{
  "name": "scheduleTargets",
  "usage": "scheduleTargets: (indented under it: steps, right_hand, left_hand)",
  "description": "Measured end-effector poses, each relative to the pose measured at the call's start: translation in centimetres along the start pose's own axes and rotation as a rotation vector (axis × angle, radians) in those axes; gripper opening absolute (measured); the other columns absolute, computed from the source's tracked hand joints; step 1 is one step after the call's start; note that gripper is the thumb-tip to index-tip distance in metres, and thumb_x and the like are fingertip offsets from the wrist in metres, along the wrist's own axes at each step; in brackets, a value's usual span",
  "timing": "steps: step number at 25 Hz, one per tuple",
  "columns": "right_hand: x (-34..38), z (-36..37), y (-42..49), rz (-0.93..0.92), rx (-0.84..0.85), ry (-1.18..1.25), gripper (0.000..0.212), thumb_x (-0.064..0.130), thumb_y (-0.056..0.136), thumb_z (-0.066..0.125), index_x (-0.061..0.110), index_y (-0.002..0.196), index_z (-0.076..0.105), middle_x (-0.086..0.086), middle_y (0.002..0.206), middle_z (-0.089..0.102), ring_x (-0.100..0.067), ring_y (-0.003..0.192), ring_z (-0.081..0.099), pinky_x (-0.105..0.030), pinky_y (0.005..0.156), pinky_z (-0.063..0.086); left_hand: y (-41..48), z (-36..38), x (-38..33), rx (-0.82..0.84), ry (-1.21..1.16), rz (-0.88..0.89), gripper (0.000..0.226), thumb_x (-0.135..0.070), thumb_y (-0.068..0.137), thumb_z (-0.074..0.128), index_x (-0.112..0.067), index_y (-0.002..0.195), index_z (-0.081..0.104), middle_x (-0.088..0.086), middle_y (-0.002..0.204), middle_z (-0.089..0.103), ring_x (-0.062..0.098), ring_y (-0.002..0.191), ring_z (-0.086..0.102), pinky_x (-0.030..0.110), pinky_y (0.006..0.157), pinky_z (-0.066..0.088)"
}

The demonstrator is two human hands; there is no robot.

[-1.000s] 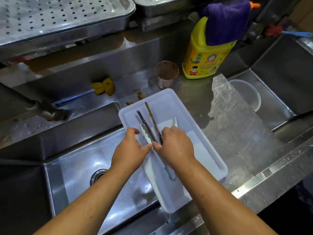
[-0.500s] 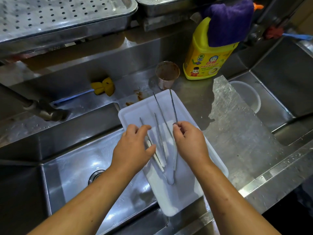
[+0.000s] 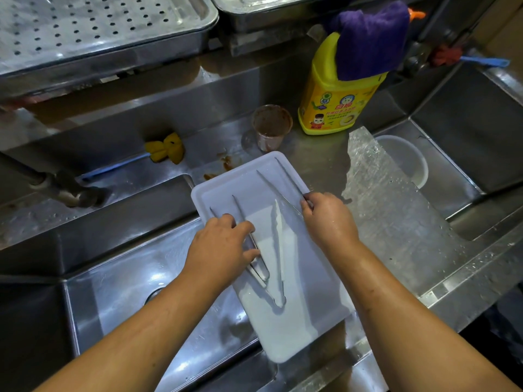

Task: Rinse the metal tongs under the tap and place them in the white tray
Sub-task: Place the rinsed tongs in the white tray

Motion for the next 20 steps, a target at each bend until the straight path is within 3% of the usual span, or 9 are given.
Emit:
scheduleTargets:
  steps: [6,9,11,15,20]
  right_hand:
    - [1.3,-1.2,-4.0,0.032,-0.056,0.063,0.046,0.051,0.097,0.054,0.021,0.131,0.062,-0.008,0.121,0.066,-0.037,0.101,0.068,-0.038,0.072,0.046]
    - [2.7,2.0,-9.3,0.017,0.268,-0.021,0.093,0.08,0.077,0.059,0.023,0.148,0.041,-0.005,0.134,0.059,-0.031,0.117,0.063,-0.041,0.085,0.052]
    - [3.2,4.0,-11.7,-0.037,0.381,-0.151,0.112,0.08,0.075,0.063,0.02,0.159,0.018,-0.006,0.14,0.048,-0.029,0.12,0.057,-0.04,0.087,0.051]
    - [3.1,4.2,-12.8,-0.1,0.357,-0.1,0.099,0.057,0.088,0.065,0.022,0.161,0.008,-0.006,0.14,0.046,-0.029,0.118,0.055,-0.04,0.092,0.052]
    - [2.1,4.5,-15.5,-0.079,0.45,-0.102,0.102,0.063,0.086,0.068,0.025,0.158,0.006,-0.004,0.141,0.051,-0.03,0.12,0.059,-0.043,0.096,0.053]
  left_hand:
    - [-0.6,-0.3,1.0,-0.058,-0.167,-0.041,0.058,-0.059,0.088,0.069,-0.038,0.14,0.053,-0.007,0.132,0.06,0.02,0.118,0.059,0.037,0.091,0.056]
    - [-0.7,-0.1,0.7,-0.054,-0.027,-0.02,0.061,-0.062,0.088,0.064,-0.043,0.144,0.049,-0.004,0.133,0.059,0.024,0.121,0.055,0.041,0.095,0.049]
    - [-0.4,-0.6,0.2,-0.081,0.101,0.001,0.061,-0.068,0.089,0.059,-0.047,0.145,0.049,-0.004,0.136,0.058,0.025,0.125,0.05,0.046,0.096,0.042]
    - [0.7,-1.8,0.0,-0.083,0.186,0.048,0.043,-0.063,0.098,0.047,-0.048,0.137,0.057,-0.009,0.133,0.063,0.023,0.124,0.049,0.048,0.096,0.035]
    - [0.6,-1.2,0.4,0.023,0.106,0.071,0.044,-0.059,0.098,0.052,-0.048,0.141,0.052,-0.006,0.128,0.063,0.024,0.122,0.051,0.047,0.097,0.041]
Point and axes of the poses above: each hand's wrist, its own y-axis towards the middle knuckle, its own z-axis out of the palm, x = y × z, the point moved 7 cm from there along y, towards the middle knuckle
